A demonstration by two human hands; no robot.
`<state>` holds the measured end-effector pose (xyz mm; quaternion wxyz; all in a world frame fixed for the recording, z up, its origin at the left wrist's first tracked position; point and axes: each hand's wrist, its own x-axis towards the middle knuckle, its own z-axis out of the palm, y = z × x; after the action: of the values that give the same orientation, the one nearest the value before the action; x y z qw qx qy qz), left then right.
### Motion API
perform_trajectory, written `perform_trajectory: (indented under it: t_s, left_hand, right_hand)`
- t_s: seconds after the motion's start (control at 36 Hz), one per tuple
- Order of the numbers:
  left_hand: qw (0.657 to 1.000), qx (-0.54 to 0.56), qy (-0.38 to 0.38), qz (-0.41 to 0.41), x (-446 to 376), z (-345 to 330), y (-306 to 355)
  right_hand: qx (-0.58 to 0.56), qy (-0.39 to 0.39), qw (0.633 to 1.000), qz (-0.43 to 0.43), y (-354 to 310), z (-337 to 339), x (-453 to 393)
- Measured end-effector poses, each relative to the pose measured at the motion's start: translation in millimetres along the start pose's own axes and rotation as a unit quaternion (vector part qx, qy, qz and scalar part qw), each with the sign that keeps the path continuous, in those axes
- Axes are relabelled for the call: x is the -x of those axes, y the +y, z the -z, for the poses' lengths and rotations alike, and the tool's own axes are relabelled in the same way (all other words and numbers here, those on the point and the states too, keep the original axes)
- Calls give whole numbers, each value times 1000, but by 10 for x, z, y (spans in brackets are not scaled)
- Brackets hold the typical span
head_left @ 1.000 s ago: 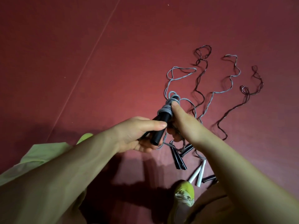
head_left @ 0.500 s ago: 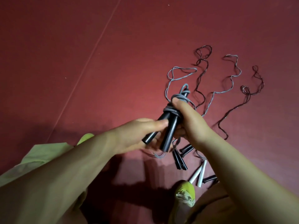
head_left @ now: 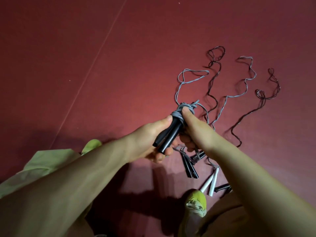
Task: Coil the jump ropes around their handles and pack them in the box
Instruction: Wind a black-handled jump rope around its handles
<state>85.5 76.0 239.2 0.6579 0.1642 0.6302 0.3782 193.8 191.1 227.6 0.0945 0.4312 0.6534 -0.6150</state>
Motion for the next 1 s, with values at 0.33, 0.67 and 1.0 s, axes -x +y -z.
perform_trajectory:
  t_s: [0.33, 0.67, 1.0]
  left_hand:
    - [985, -166, 46, -24, -4, -24, -13]
    - [928, -357, 97, -44, 59, -18, 14]
    - [845, -514, 126, -73, 180, -92, -16]
  right_hand:
    - [114, 13, 993, -15, 67, -9, -33]
    - [63, -16, 997, -37, 30, -25, -7]
    - [52, 1, 998, -46, -148, -82, 190]
